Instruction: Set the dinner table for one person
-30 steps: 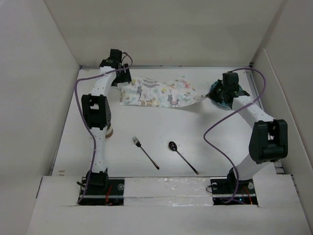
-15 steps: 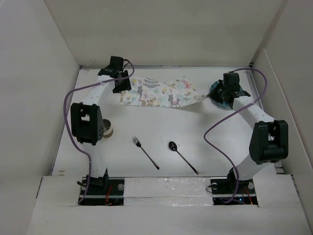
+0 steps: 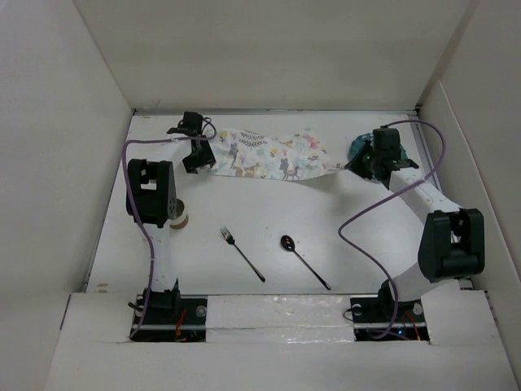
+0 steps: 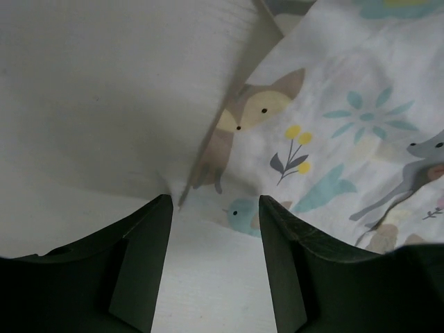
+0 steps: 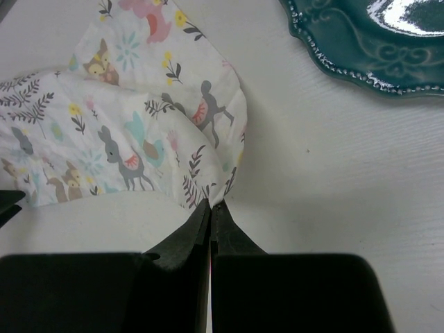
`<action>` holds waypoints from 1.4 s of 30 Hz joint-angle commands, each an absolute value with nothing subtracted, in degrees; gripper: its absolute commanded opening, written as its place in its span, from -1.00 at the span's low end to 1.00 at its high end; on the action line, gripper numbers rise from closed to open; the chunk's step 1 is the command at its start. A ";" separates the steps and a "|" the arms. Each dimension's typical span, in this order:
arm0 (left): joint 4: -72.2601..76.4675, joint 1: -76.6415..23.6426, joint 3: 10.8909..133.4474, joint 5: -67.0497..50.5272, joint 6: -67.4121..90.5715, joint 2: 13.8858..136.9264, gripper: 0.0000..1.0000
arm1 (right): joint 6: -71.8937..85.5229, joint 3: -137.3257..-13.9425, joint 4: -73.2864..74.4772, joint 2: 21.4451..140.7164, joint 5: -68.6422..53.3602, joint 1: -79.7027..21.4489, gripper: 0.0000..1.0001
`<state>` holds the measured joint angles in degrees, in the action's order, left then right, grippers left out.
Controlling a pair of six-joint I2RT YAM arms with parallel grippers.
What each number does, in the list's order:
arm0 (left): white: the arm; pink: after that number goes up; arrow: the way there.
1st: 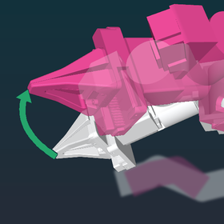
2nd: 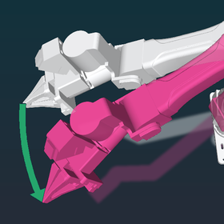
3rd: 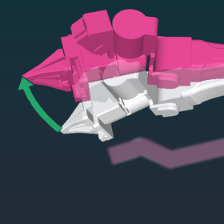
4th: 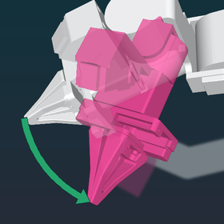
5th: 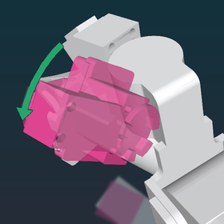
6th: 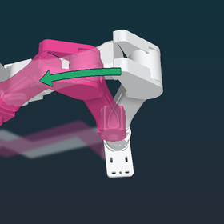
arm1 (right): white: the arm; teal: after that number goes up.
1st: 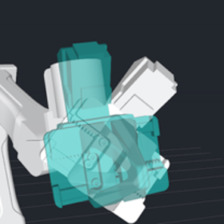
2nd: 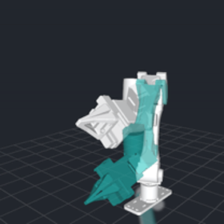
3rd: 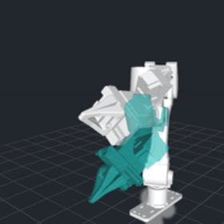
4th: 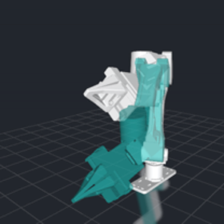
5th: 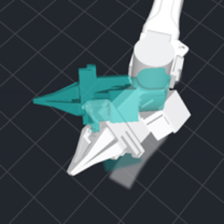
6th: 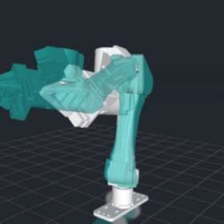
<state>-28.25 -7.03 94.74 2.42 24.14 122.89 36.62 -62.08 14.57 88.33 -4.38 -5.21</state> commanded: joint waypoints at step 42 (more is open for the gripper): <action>-27.34 -7.12 117.23 -3.96 28.30 86.23 -1.00 | 32.26 -81.90 25.22 62.94 3.50 -10.01 -1.00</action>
